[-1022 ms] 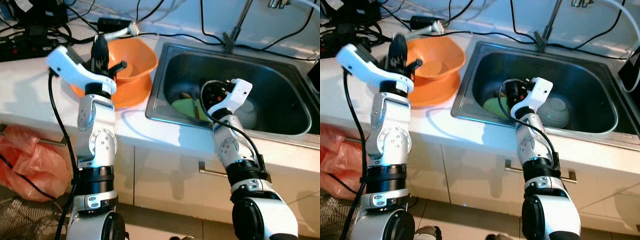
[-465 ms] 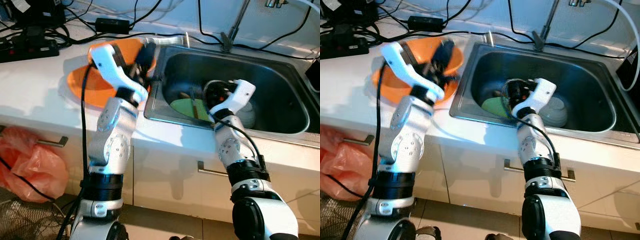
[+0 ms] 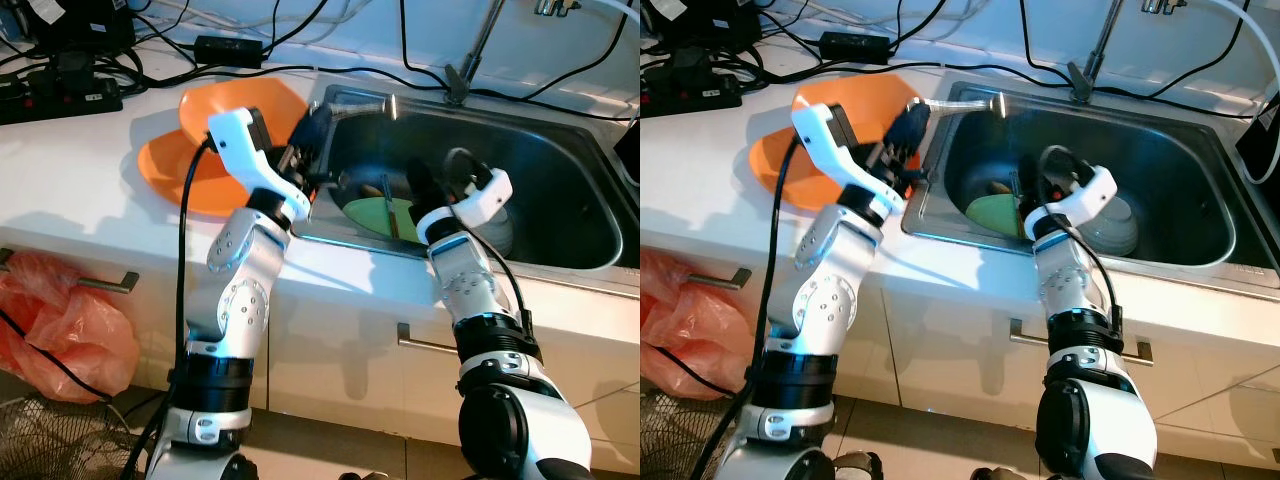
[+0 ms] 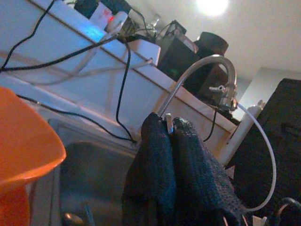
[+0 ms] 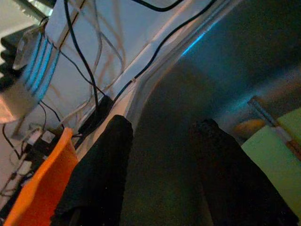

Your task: Kitchen organization

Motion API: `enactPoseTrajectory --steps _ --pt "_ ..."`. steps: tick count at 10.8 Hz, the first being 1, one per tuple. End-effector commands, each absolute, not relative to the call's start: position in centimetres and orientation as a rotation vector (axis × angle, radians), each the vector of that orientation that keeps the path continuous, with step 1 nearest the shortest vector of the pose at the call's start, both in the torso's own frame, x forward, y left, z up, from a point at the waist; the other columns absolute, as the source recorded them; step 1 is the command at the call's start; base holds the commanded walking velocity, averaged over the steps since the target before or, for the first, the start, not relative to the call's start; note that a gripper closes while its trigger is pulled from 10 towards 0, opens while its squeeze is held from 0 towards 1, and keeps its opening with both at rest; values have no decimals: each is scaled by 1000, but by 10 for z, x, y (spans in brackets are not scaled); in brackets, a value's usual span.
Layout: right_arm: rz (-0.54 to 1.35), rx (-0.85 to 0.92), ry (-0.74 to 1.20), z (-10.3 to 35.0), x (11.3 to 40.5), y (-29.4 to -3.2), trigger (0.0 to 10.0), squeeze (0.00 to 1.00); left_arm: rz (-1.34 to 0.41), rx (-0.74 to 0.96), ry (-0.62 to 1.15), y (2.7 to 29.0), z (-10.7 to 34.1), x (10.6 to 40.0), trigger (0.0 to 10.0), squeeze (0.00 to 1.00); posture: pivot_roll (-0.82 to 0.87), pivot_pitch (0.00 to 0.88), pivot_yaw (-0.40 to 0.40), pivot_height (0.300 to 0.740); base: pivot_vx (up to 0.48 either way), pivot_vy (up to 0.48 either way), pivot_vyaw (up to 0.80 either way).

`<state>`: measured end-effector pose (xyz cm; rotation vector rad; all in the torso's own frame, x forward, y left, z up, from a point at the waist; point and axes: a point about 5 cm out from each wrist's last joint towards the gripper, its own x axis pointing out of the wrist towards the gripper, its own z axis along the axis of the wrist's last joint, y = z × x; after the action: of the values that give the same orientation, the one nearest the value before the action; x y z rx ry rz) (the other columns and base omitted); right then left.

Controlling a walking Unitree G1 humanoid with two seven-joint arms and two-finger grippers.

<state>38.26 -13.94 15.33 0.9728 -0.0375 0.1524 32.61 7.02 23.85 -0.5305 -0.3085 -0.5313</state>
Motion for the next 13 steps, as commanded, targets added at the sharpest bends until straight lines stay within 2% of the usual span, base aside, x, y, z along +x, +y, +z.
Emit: enactPoseTrajectory --steps 1,2,3,4,5,6,7,13 --pt "160 1020 -75 162 384 -144 10000 0 -581 -524 -307 60 241 323 10000 0 111 85 -83 740 0 0 0" --pt "190 1100 -97 166 384 -146 10000 0 -580 -522 -300 60 240 322 10000 0 113 86 -84 740 0 0 0" --pt "218 1127 -109 169 384 -145 10000 267 -576 -521 -297 60 239 323 10000 0 113 85 -85 740 0 0 0" --pt "236 1117 -112 171 383 -144 10000 914 -573 -520 -290 60 238 323 10000 0 113 85 -85 740 0 0 0" --pt "238 1127 -121 173 383 -145 10000 992 -575 -516 -276 59 235 323 10000 0 112 84 -85 740 0 0 0" --pt "246 1125 -139 177 383 -145 10000 400 -577 -514 -263 57 233 323 10000 0 110 84 -85 740 0 0 0" --pt "264 1119 -158 182 382 -145 10000 0 -578 -508 -250 55 230 323 10000 0 109 85 -84 740 0 0 0" --pt "276 1130 -176 184 380 -144 10000 0 -593 -508 -205 53 224 323 10000 0 112 86 -84 740 0 0 0"
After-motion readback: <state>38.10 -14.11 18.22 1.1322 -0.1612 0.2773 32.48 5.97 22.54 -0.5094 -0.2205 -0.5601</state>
